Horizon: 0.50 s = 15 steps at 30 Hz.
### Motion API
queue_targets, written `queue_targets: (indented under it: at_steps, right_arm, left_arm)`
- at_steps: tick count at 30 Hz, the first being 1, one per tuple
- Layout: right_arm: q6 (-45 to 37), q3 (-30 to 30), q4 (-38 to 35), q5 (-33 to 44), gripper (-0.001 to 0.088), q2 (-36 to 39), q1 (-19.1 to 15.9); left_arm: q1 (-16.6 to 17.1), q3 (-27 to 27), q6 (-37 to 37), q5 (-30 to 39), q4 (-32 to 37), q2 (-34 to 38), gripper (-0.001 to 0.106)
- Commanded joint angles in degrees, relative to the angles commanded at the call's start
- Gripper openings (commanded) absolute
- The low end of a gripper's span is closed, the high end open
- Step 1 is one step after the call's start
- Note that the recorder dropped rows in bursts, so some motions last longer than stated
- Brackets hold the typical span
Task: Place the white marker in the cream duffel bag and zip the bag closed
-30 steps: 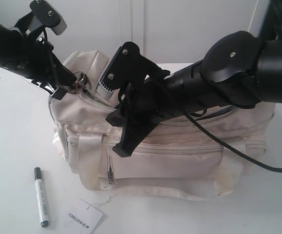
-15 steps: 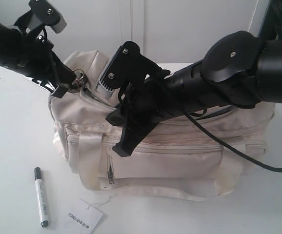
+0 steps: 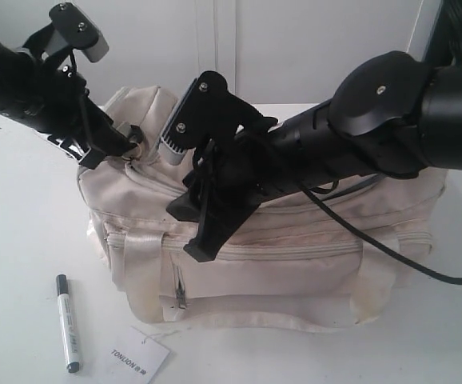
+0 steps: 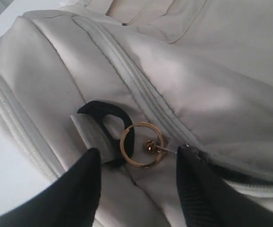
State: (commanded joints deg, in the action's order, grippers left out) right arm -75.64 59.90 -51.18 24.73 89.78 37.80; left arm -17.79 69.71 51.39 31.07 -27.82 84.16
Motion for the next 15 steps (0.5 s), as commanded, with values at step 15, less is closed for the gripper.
queue_targets:
  at_steps: [15]
  right_arm:
    - [4.6,0.0,0.6,-0.5,0.0511,-7.4,-0.1]
  left_arm:
    - [0.0,0.0,-0.4,12.8,-1.0,-9.1,0.055]
